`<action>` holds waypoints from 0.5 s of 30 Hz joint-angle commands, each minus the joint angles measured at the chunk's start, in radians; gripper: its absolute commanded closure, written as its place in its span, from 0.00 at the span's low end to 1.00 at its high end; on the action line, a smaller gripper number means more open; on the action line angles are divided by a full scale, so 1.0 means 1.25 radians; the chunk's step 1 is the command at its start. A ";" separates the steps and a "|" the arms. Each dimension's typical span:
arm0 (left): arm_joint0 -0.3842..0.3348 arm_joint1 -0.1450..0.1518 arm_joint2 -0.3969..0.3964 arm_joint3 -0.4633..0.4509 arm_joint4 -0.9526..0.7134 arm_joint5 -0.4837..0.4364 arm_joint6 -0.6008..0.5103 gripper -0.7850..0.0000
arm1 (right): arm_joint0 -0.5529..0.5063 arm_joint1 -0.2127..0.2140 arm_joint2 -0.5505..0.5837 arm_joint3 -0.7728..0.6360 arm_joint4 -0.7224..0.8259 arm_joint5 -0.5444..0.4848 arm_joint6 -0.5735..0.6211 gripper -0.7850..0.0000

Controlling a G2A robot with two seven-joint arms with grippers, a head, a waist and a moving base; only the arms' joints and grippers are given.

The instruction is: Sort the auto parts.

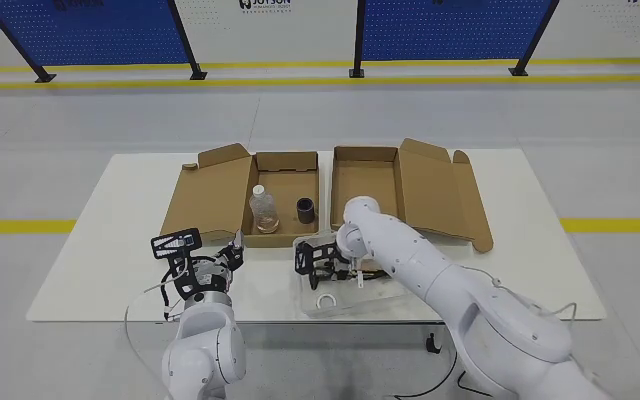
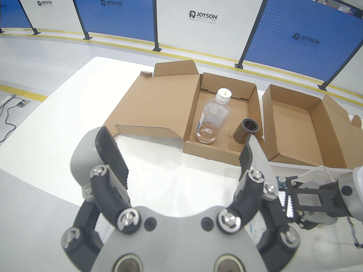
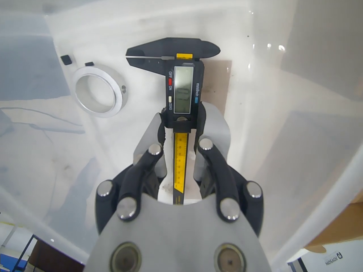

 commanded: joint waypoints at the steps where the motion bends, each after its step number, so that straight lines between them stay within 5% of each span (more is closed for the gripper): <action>1: 0.000 0.000 0.000 0.000 0.000 0.000 0.000 0.00 | -0.003 0.002 0.002 -0.006 -0.002 0.001 0.004 1.00; 15: 0.000 0.000 0.000 0.000 0.000 0.000 0.000 0.00 | -0.042 0.068 0.066 -0.118 -0.005 0.043 -0.018 1.00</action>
